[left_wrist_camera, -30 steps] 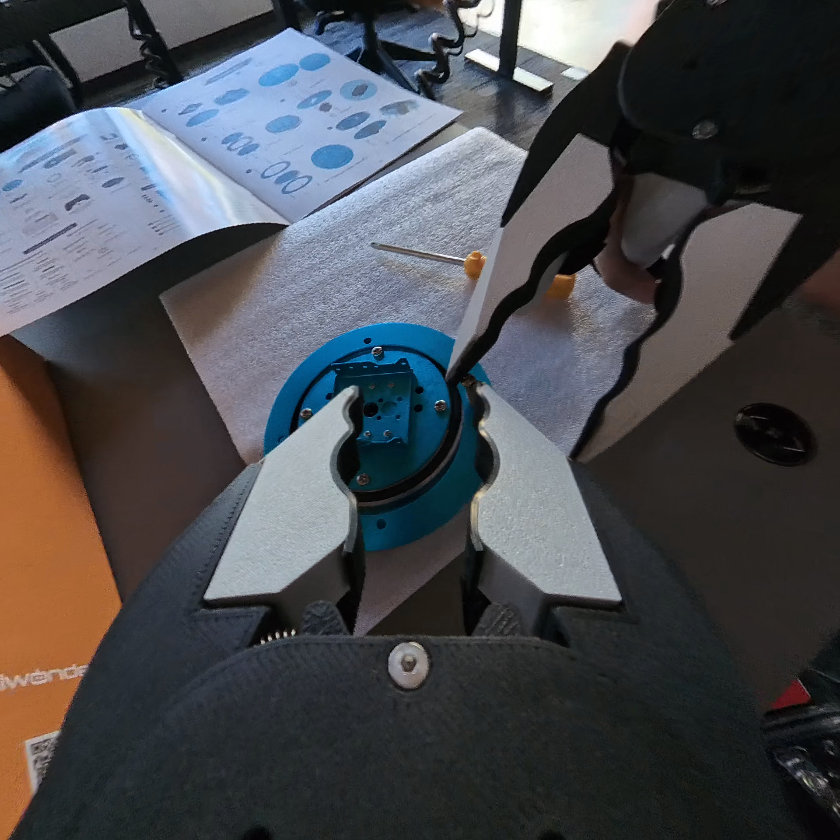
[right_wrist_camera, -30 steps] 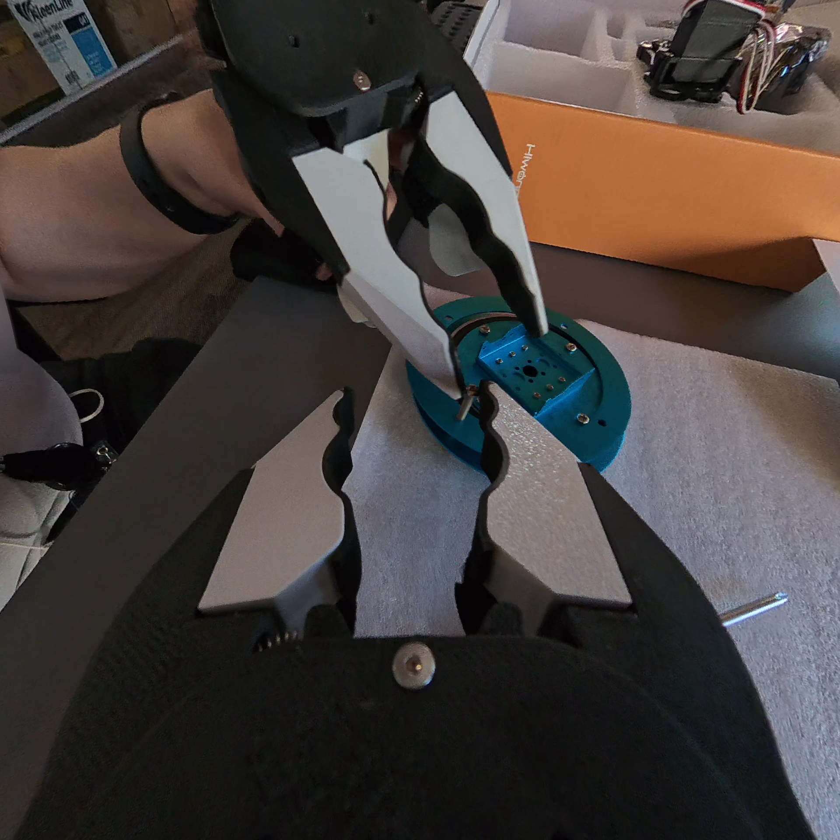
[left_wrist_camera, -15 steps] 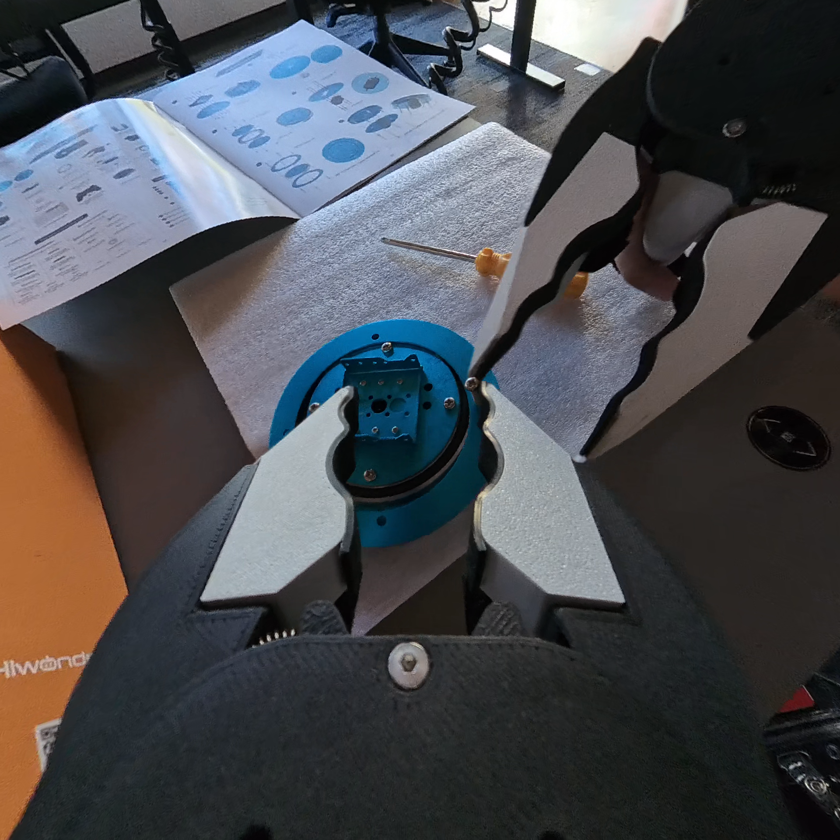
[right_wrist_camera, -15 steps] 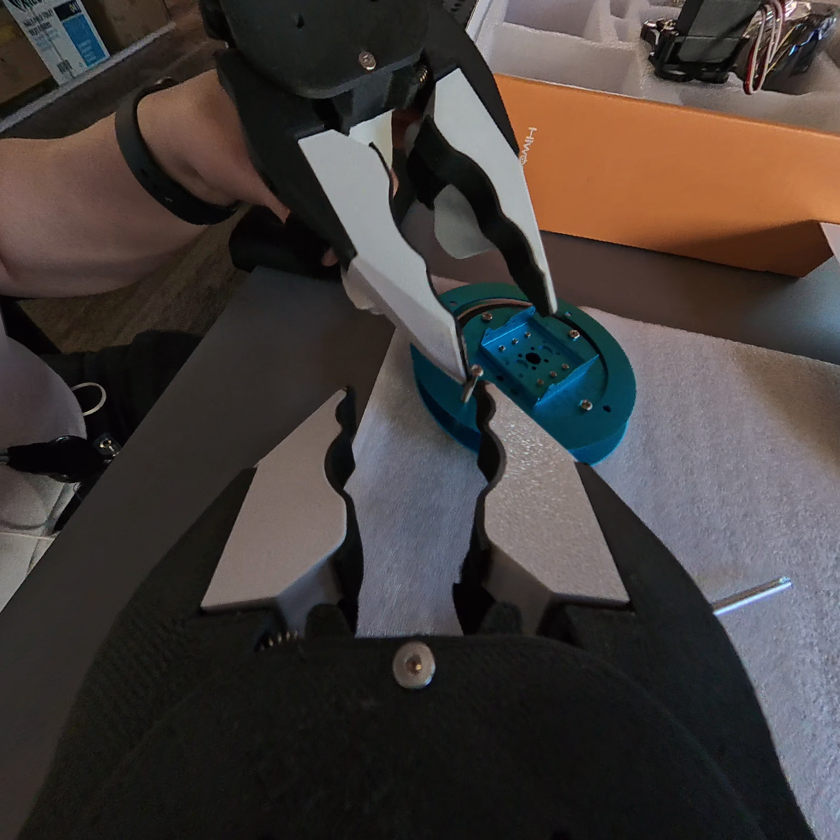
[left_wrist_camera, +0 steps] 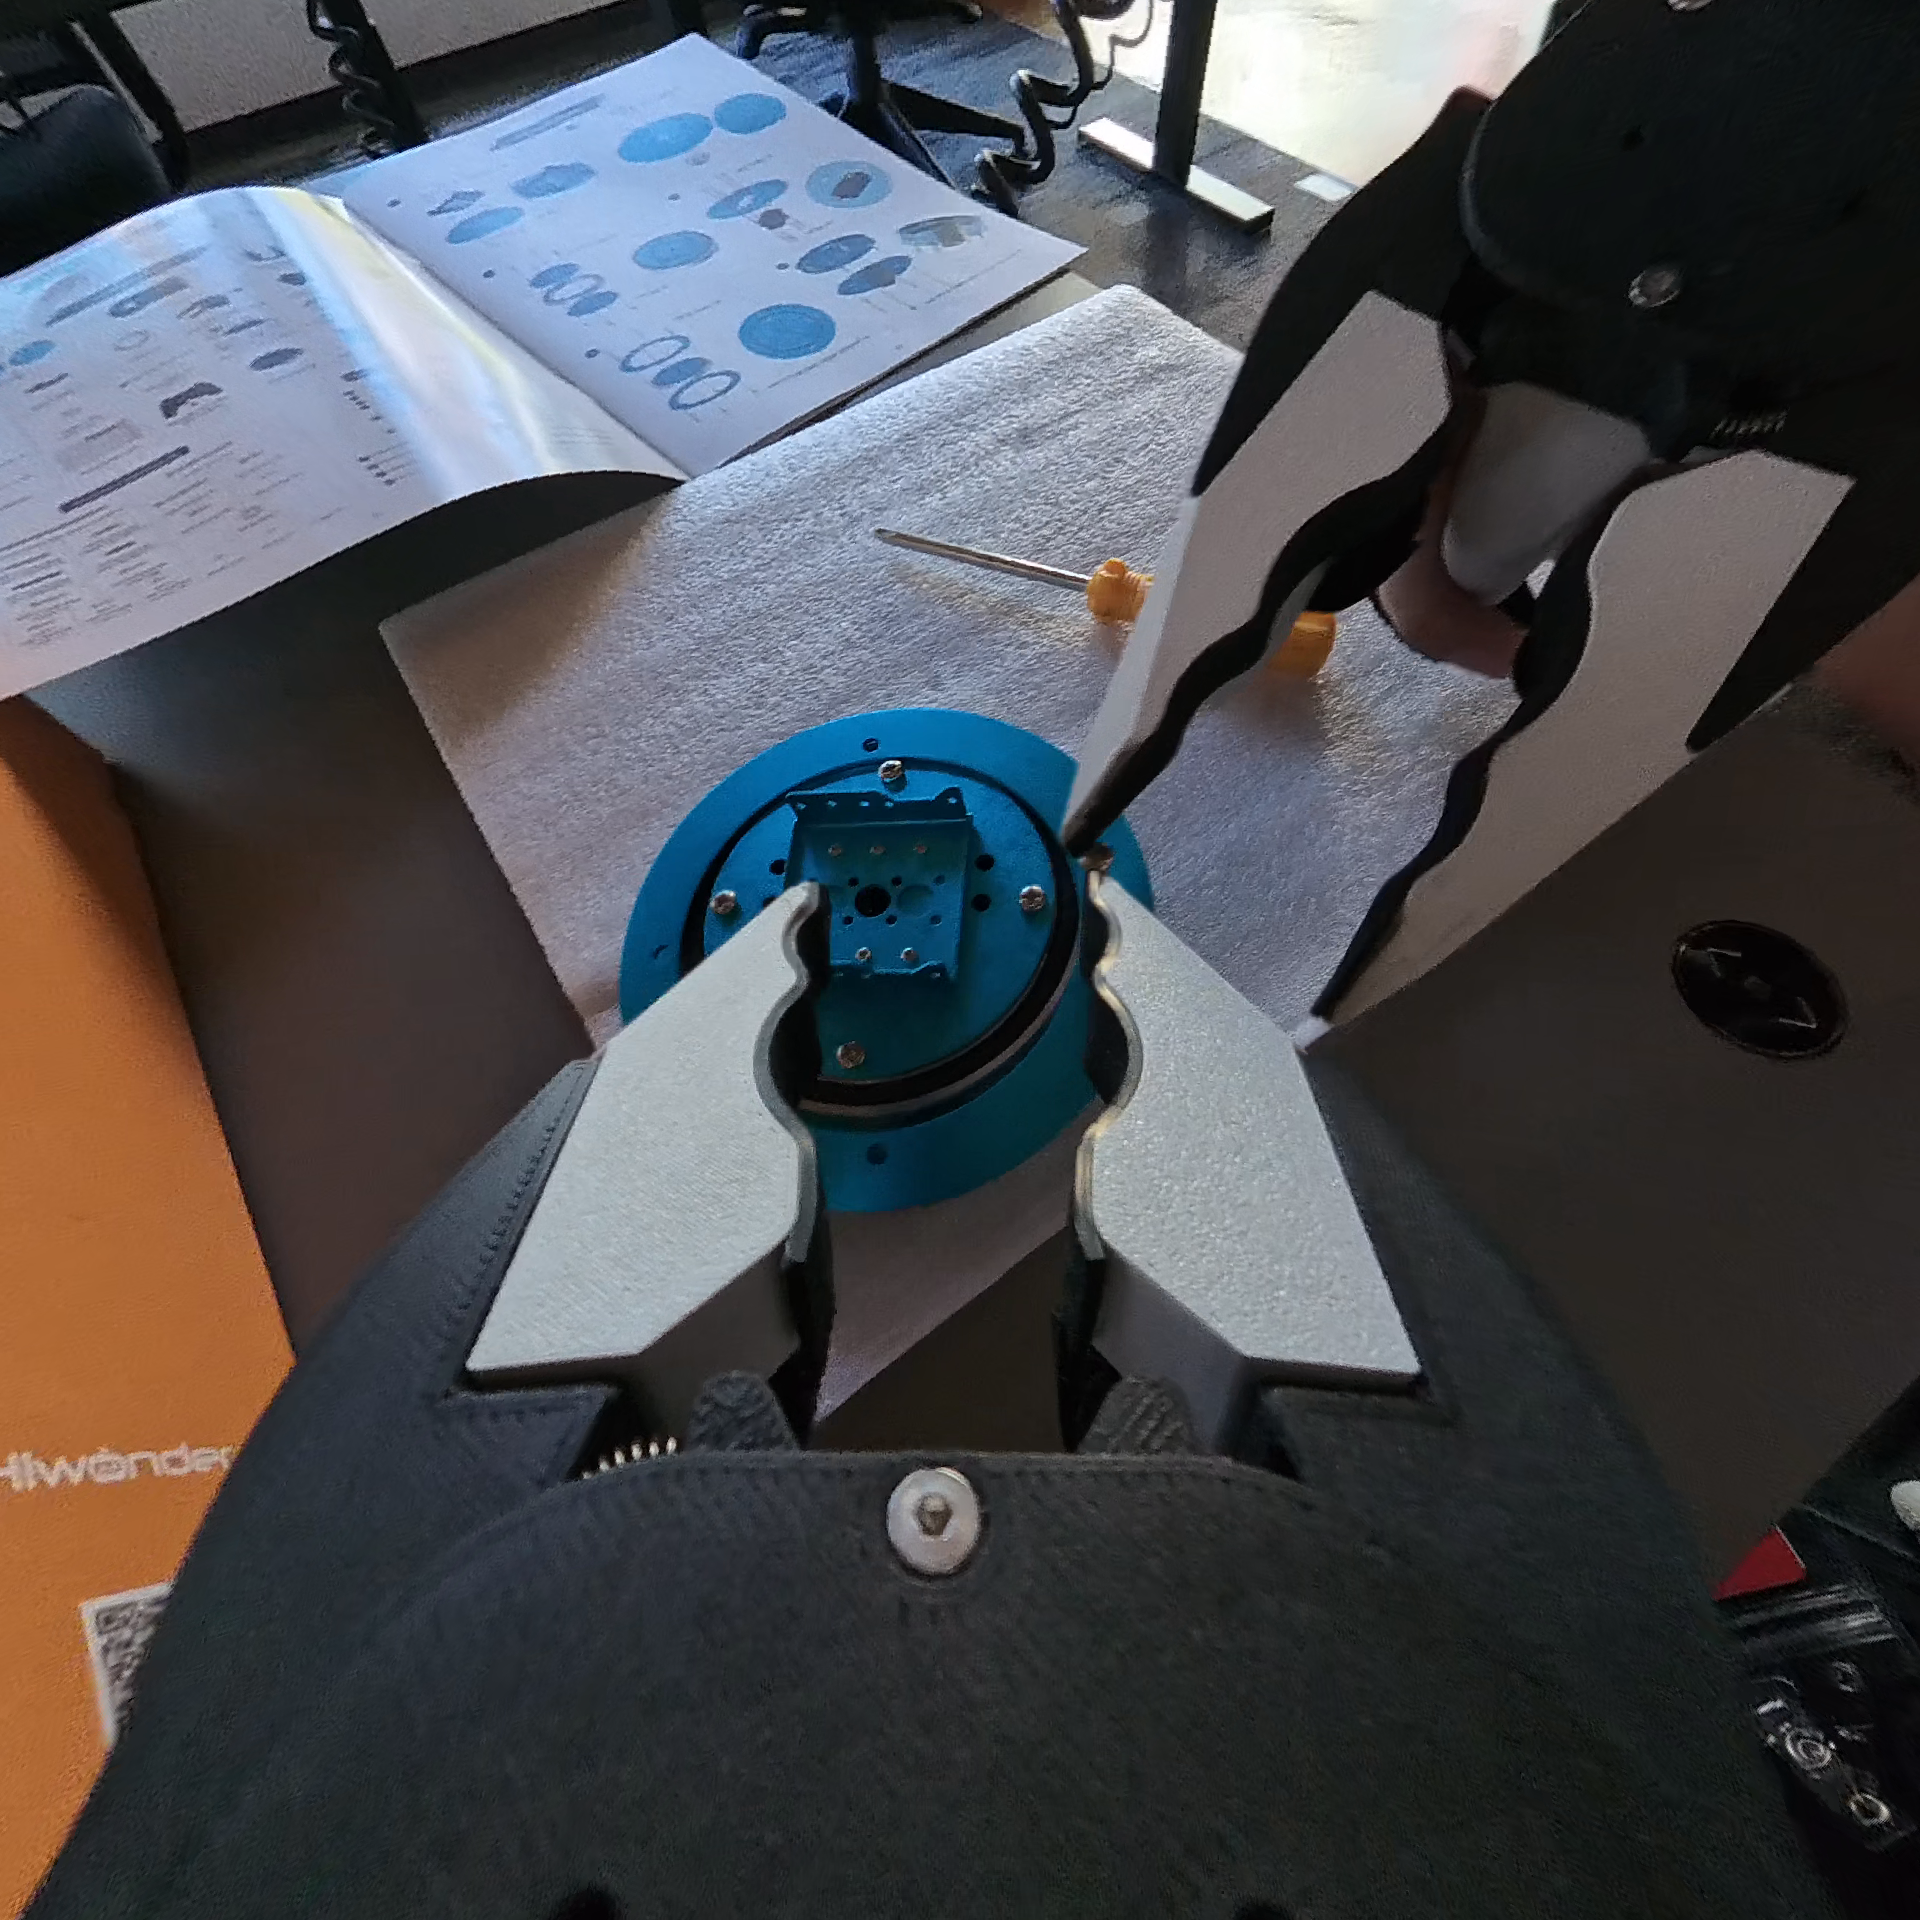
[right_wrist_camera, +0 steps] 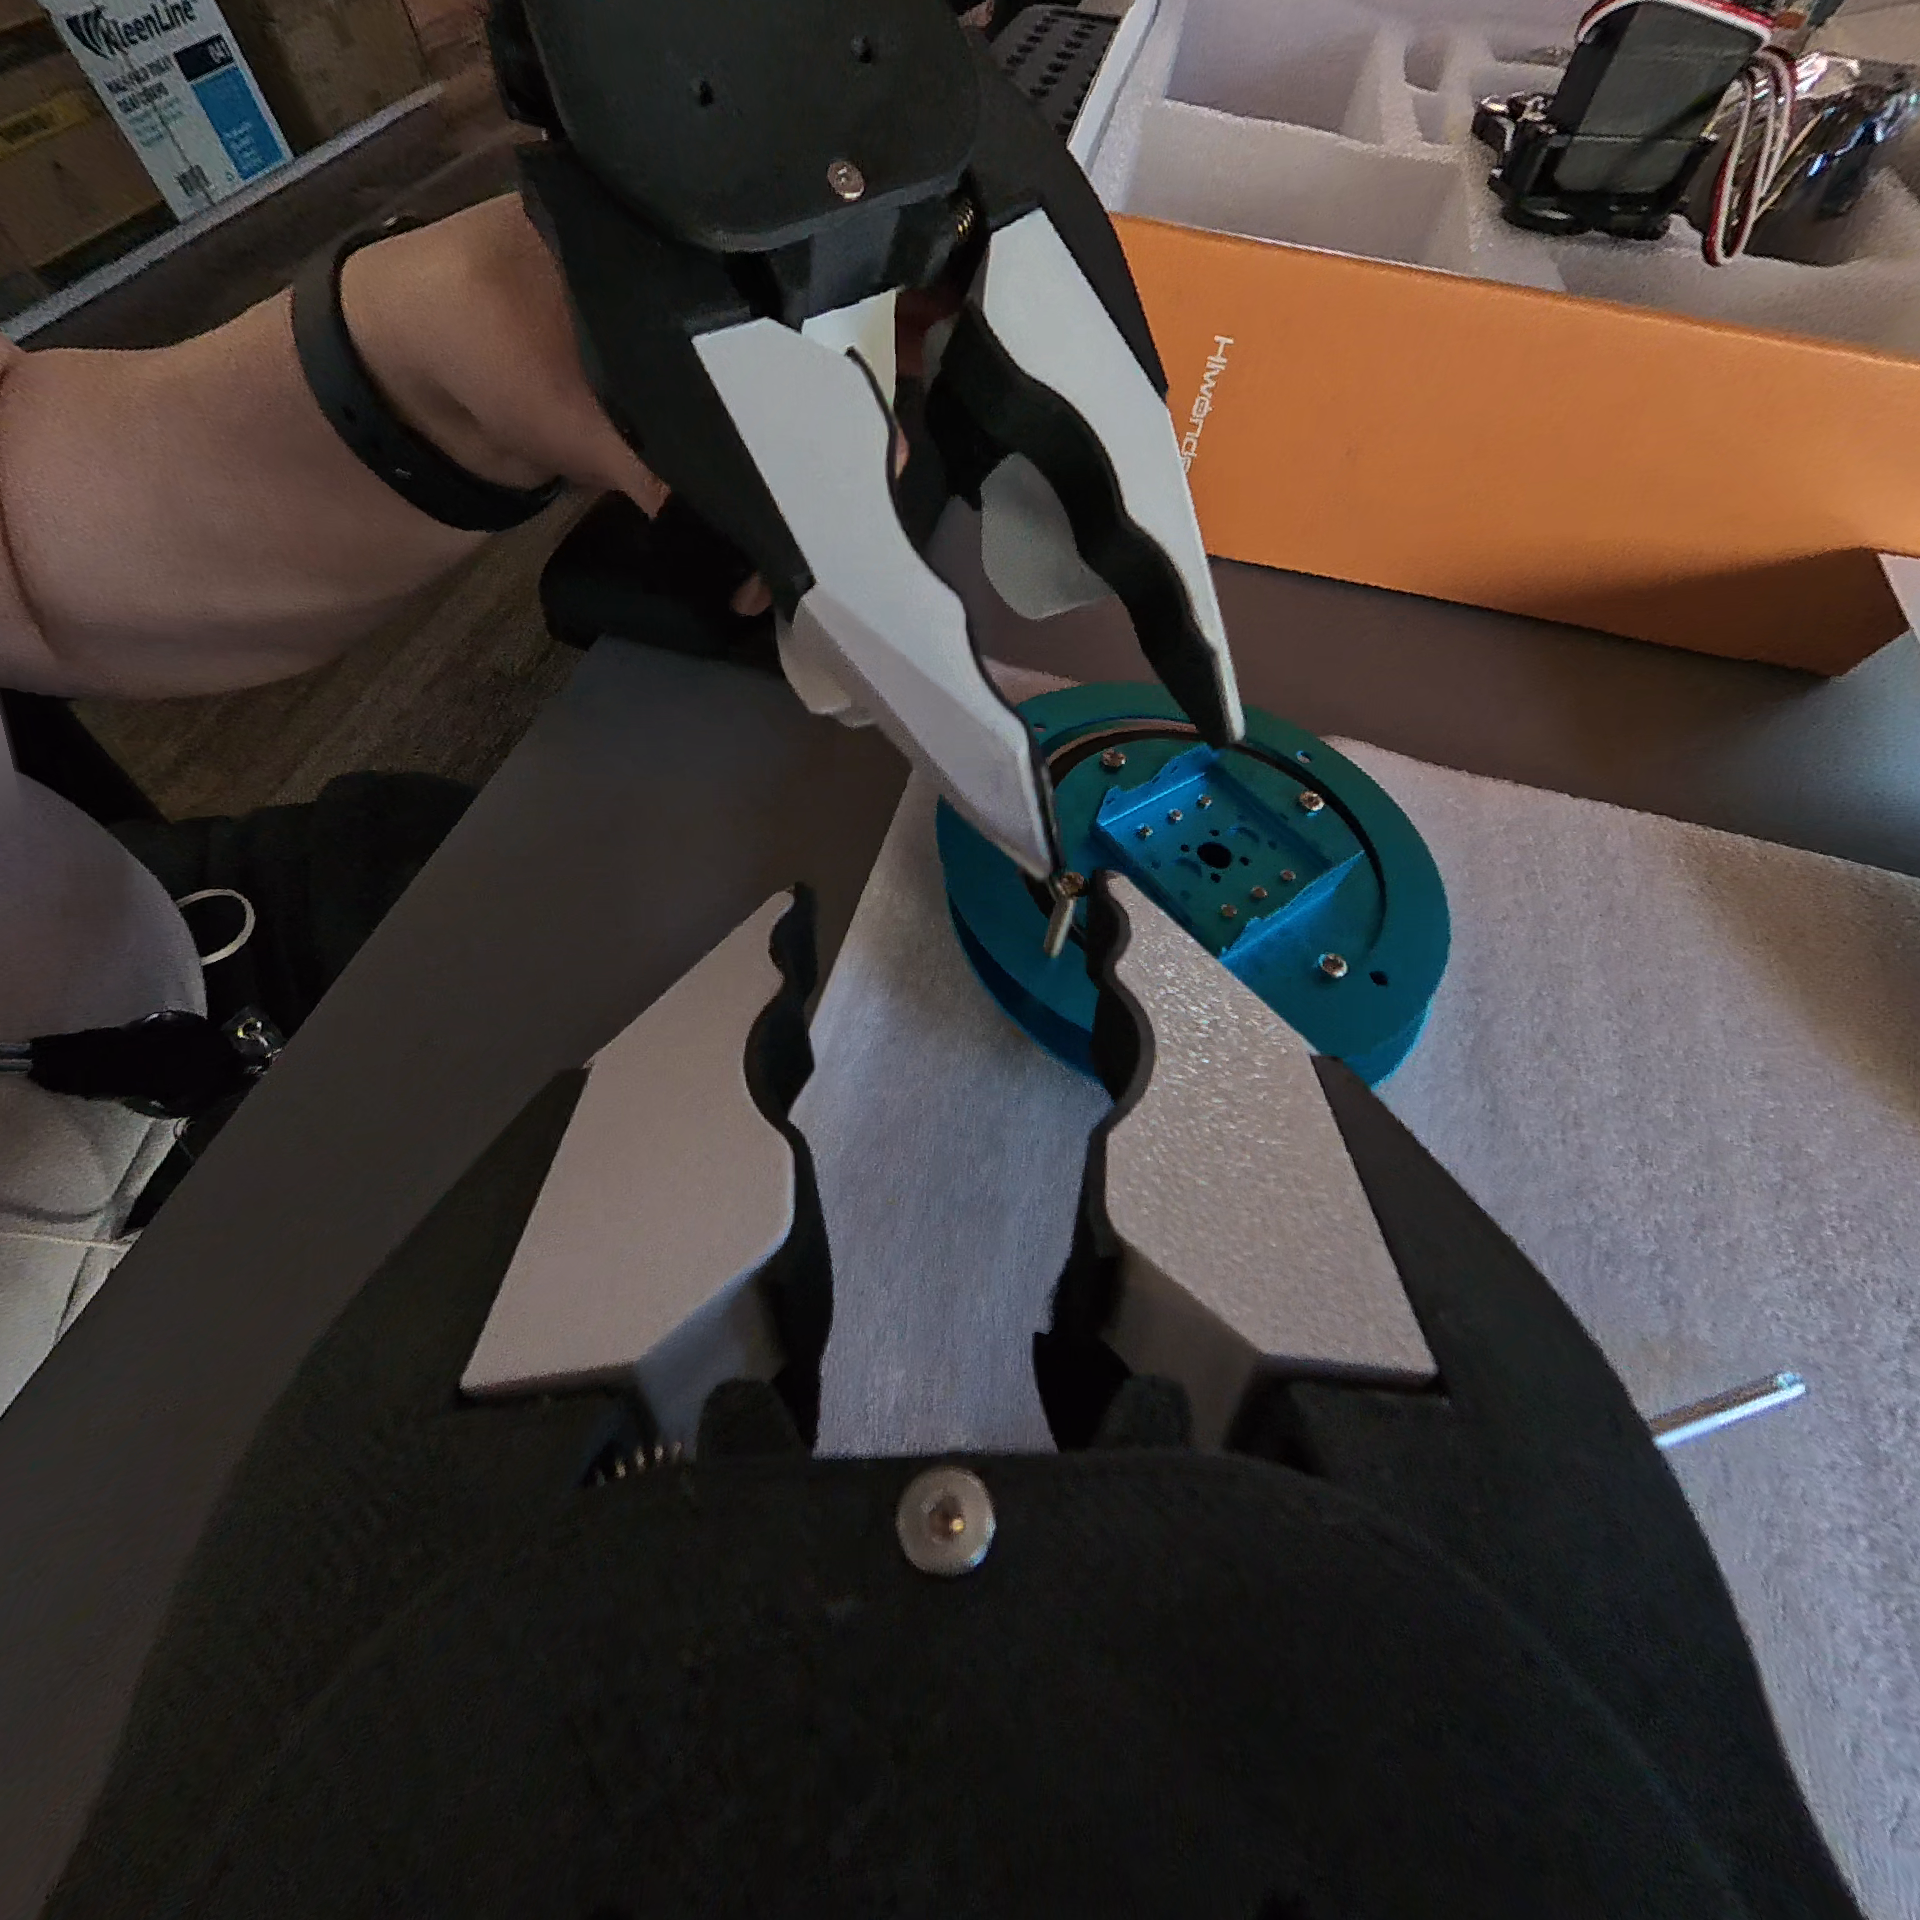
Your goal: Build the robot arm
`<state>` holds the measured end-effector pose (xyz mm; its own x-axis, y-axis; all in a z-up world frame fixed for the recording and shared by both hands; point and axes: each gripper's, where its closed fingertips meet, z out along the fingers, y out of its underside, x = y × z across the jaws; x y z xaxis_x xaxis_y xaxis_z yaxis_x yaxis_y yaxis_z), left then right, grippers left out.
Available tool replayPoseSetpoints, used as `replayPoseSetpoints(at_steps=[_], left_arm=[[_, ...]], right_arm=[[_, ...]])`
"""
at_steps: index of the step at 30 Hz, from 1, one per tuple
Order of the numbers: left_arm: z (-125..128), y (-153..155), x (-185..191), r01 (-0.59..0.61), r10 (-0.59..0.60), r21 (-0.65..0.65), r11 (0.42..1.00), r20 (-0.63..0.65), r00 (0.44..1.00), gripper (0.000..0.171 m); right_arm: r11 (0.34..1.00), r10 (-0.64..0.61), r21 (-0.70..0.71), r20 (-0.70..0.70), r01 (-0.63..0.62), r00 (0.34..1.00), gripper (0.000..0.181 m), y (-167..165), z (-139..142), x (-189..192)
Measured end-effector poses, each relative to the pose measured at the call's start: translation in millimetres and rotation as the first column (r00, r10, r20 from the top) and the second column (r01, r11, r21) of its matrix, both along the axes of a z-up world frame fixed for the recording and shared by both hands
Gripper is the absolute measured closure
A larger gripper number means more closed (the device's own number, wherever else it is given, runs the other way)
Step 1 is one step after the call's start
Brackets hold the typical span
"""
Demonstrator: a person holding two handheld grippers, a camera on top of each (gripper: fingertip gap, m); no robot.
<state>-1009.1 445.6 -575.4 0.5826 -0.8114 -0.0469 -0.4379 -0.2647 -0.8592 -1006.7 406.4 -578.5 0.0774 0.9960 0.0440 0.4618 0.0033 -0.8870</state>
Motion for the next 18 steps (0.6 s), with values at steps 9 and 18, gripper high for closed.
replayPoseSetpoints(at_steps=[9,18], left_arm=[[-0.1,-5.0,4.8,0.042,-0.042,-0.011,0.999,0.003,0.999,0.123],[2.3,-4.0,-0.8,0.021,-0.021,-0.015,1.000,0.013,1.000,0.123]], right_arm=[[1.000,-0.009,0.016,-0.013,0.010,1.000,0.130,2.6,3.0,1.7],[0.999,-0.033,0.015,-0.011,0.033,0.999,0.131,1.3,-0.3,10.5]])
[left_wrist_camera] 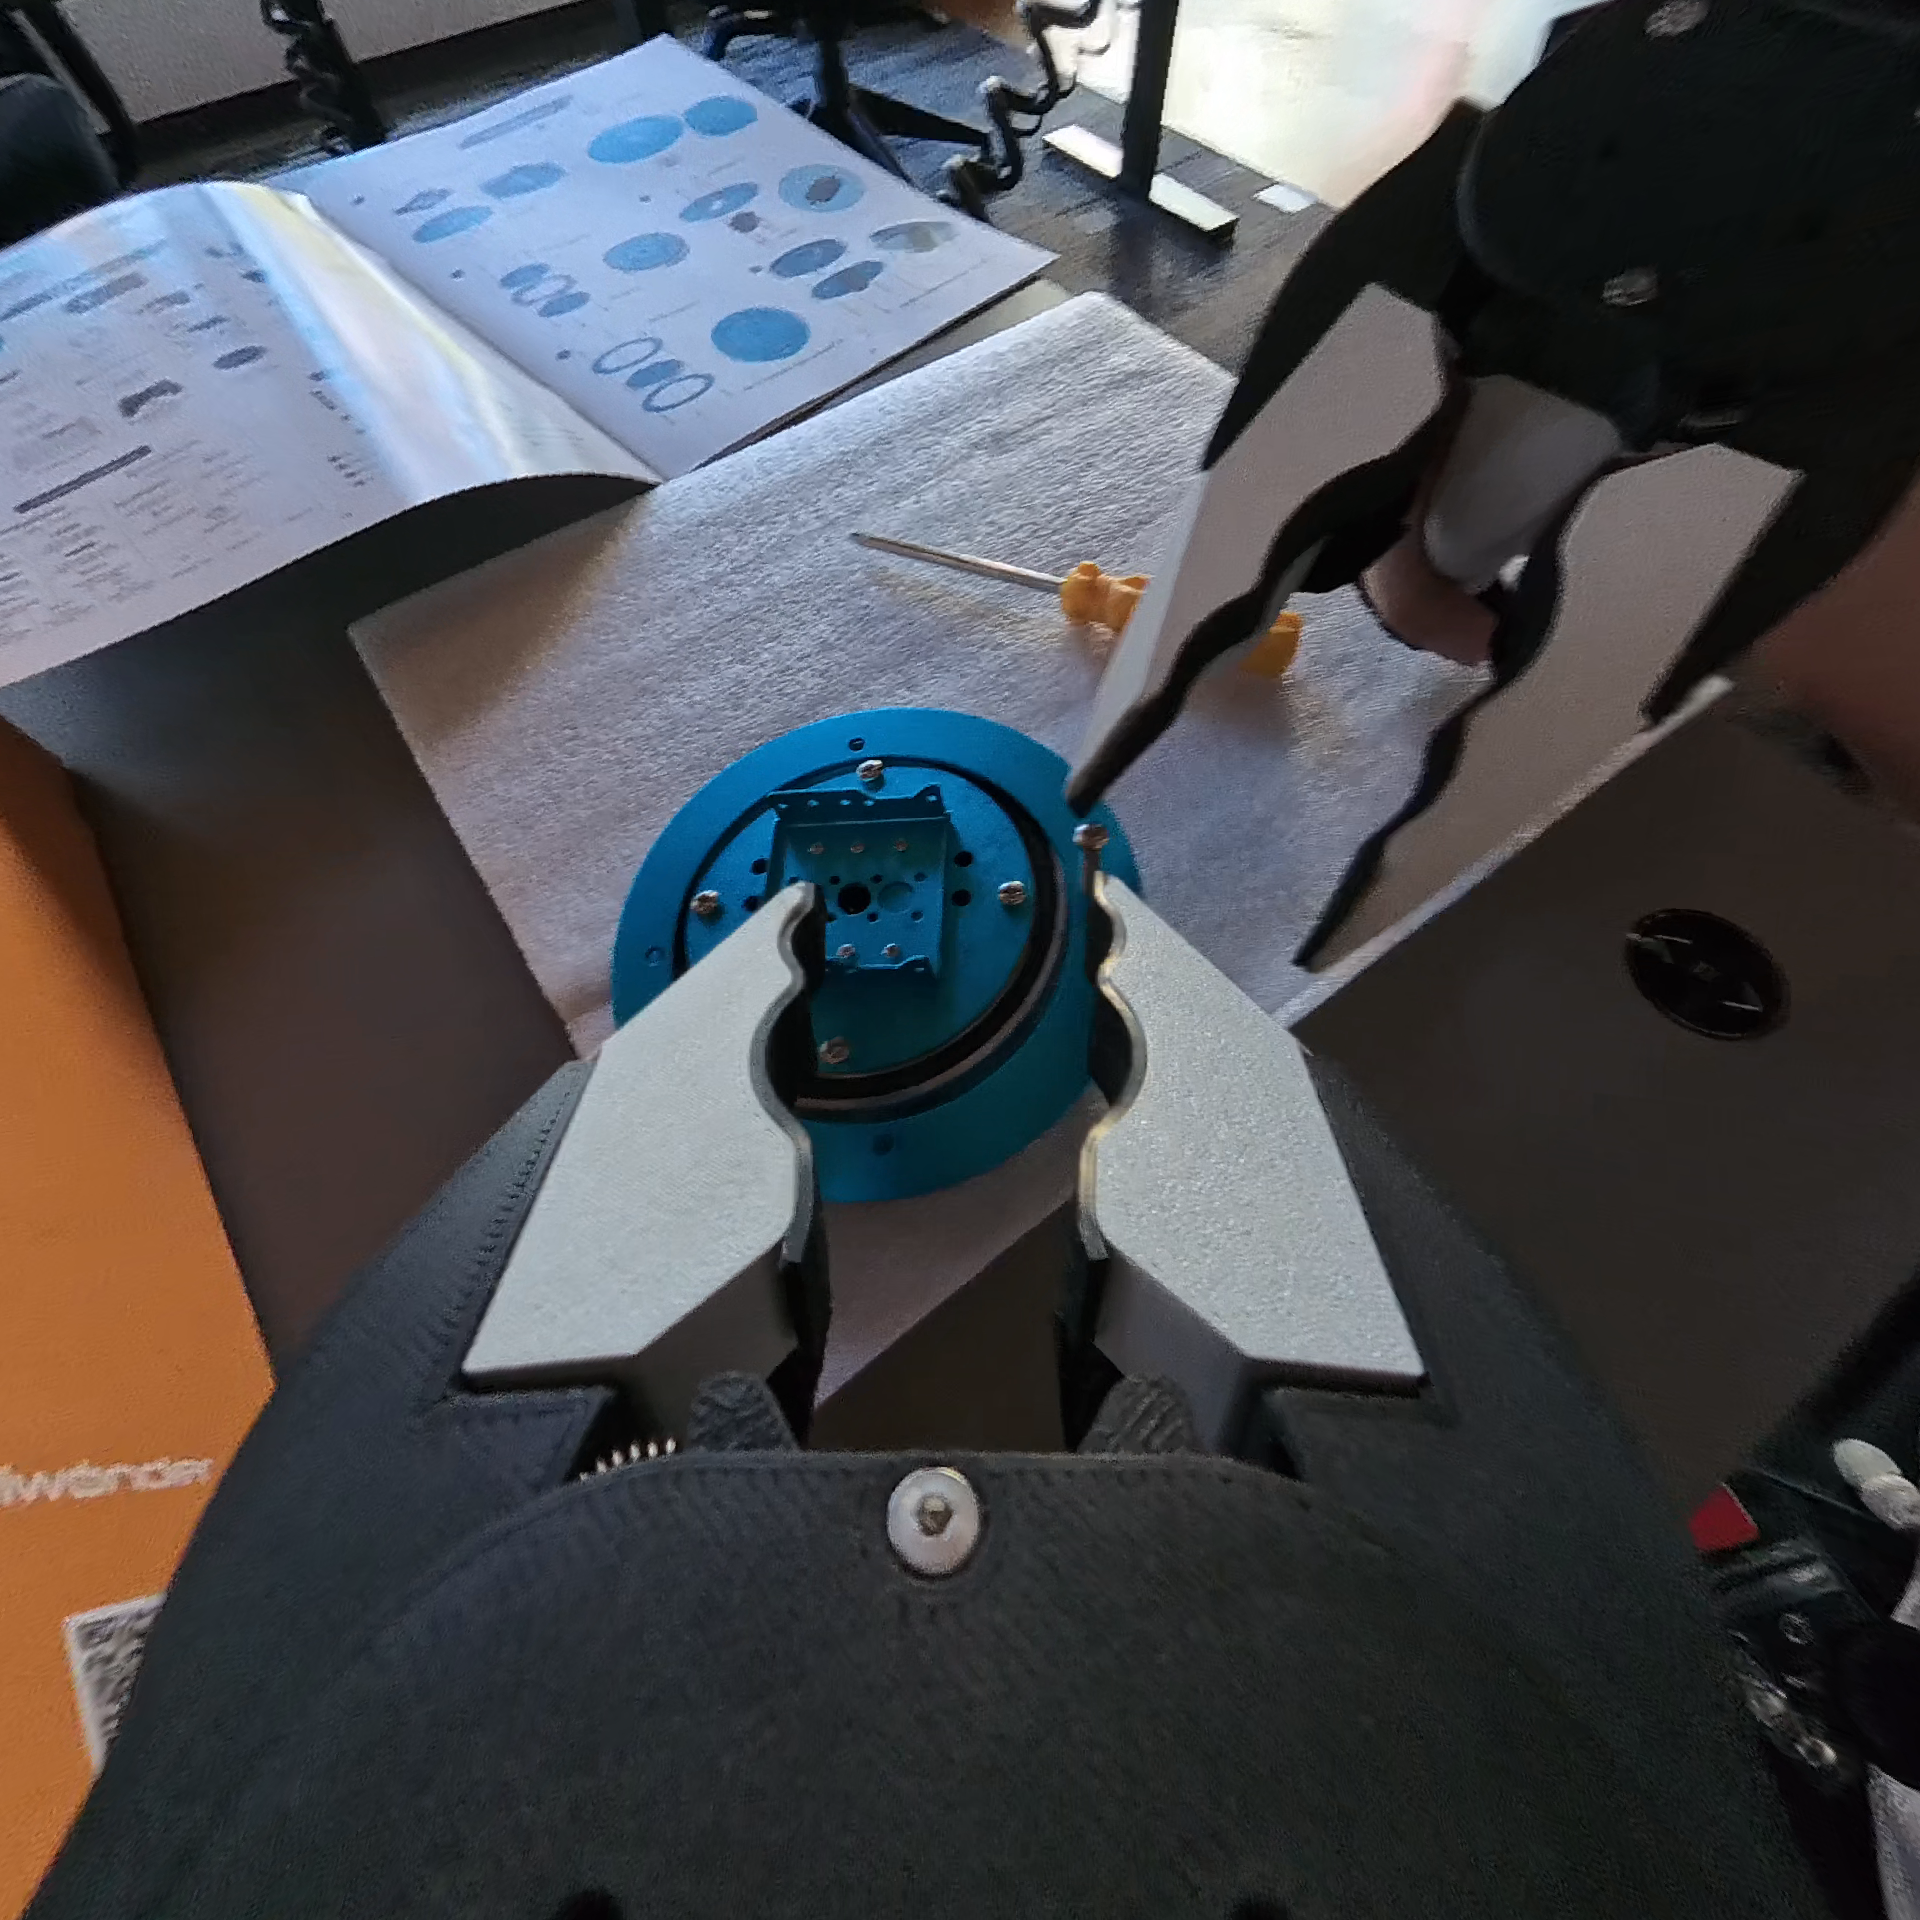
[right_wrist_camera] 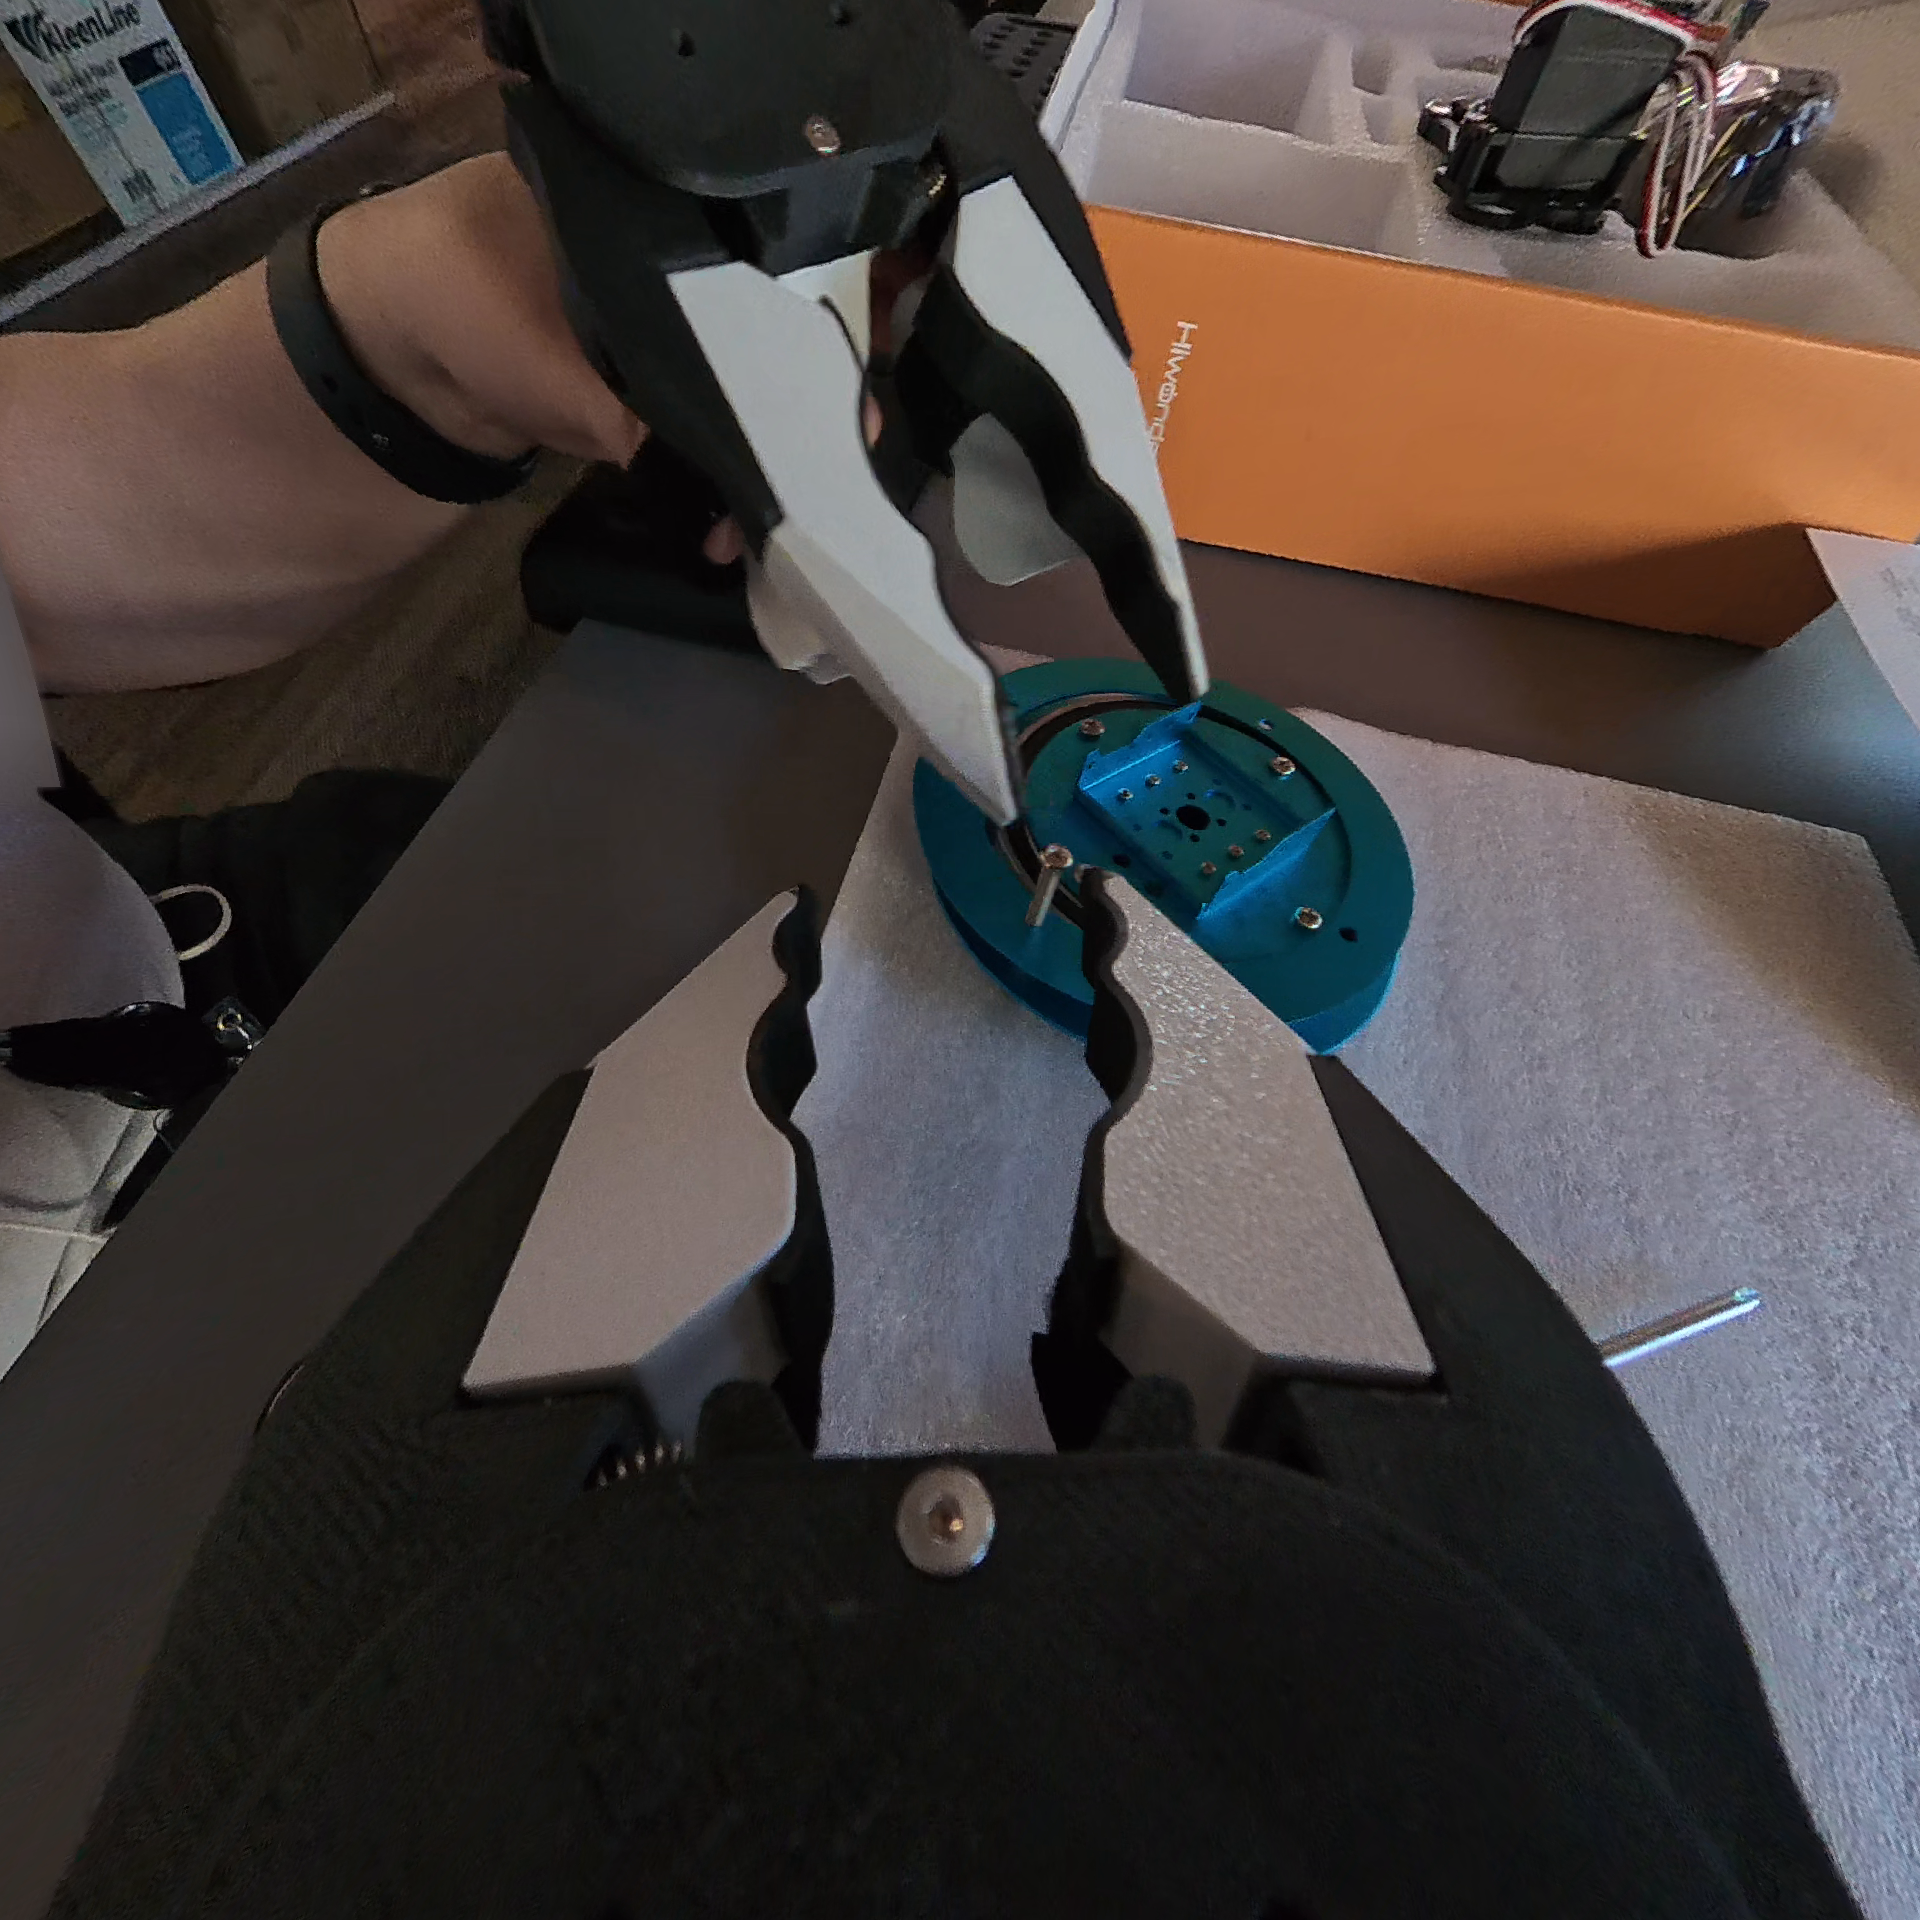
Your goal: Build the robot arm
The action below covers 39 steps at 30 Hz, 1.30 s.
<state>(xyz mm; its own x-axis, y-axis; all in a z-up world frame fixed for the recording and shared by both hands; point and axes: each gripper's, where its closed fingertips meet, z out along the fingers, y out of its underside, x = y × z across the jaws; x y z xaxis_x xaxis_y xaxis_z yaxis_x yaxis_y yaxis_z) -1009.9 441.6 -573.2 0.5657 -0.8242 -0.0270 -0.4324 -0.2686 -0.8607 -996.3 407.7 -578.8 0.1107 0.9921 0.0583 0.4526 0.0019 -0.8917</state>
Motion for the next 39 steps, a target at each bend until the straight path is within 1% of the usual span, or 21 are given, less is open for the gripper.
replayPoseSetpoints(at_steps=[2,4,7,8,11,13,15,17,20,21,23,25,28,32,34,39], left_arm=[[3.8,-4.6,6.1,0.026,-0.026,0.000,1.000,0.024,0.999,0.122],[1.0,-2.5,9.5,0.022,-0.022,0.006,1.000,0.009,1.000,0.121],[-4.6,5.8,5.4,-0.025,0.026,0.025,0.999,-0.044,0.999,0.119],[-3.4,7.6,2.7,-0.039,0.041,0.037,0.999,-0.048,0.998,0.124],[-1.9,8.1,-6.3,-0.061,0.062,0.028,0.998,-0.037,0.997,0.124],[0.6,4.7,-6.6,-0.046,0.046,0.011,0.999,-0.011,0.999,0.122],[3.2,-0.3,0.9,-0.014,0.014,0.006,1.000,0.006,1.000,0.119],[1.2,-1.5,9.0,0.003,-0.003,0.024,1.000,-0.017,1.000,0.118],[-4.9,4.3,8.9,-0.024,0.027,0.046,0.999,-0.069,0.997,0.118],[-4.9,5.5,7.1,-0.032,0.035,0.045,0.999,-0.068,0.997,0.116],[-5.8,5.8,2.2,-0.044,0.046,0.032,0.999,-0.066,0.997,0.117],[-6.8,4.3,-2.8,-0.046,0.048,0.028,0.999,-0.075,0.996,0.119],[-2.3,-3.1,2.8,-0.009,0.009,0.007,1.000,-0.033,0.999,0.119],[0.8,-0.8,8.2,-0.003,0.003,0.014,1.000,-0.022,1.000,0.120],[-2.0,2.4,6.1,-0.013,0.013,0.015,1.000,-0.036,0.999,0.119],[-2.7,0.0,0.7,-0.007,0.007,0.007,1.000,-0.027,1.000,0.120]], right_arm=[[1.000,0.001,-0.007,-0.013,-0.001,1.000,0.131,1.0,1.9,-1.7],[1.000,0.007,-0.001,-0.009,-0.007,1.000,0.130,1.0,1.7,-5.7],[1.000,0.015,0.012,0.020,-0.016,1.000,0.128,-1.0,-2.3,-8.0],[1.000,0.018,0.010,0.022,-0.018,1.000,0.130,-2.1,-2.8,-6.9],[1.000,0.011,-0.003,0.015,-0.011,1.000,0.133,-2.4,-3.0,-1.2],[1.000,-0.001,-0.007,-0.004,0.001,1.000,0.131,0.3,-0.4,-0.4],[1.000,-0.003,-0.008,-0.017,0.003,1.000,0.129,2.2,2.1,-3.2],[1.000,0.006,-0.001,-0.005,-0.006,1.000,0.127,1.9,1.0,-7.3],[1.000,0.016,0.006,0.031,-0.017,0.999,0.128,-0.6,-4.6,-8.3],[1.000,0.014,0.007,0.032,-0.014,0.999,0.128,-1.2,-5.2,-7.1],[1.000,0.011,0.013,0.023,-0.011,1.000,0.135,-2.4,-4.6,-3.0],[1.000,-0.004,0.009,0.006,0.004,1.000,0.134,-1.1,-2.2,-0.1],[1.000,-0.004,0.011,-0.019,0.004,1.000,0.131,0.9,2.4,-4.3],[1.000,0.024,0.010,0.007,-0.024,1.000,0.128,1.0,-1.3,-14.2],[0.999,0.032,0.003,0.007,-0.032,0.999,0.131,-1.2,-1.1,-13.2],[1.000,0.005,-0.002,-0.010,-0.005,1.000,0.135,0.8,2.9,-1.3]])
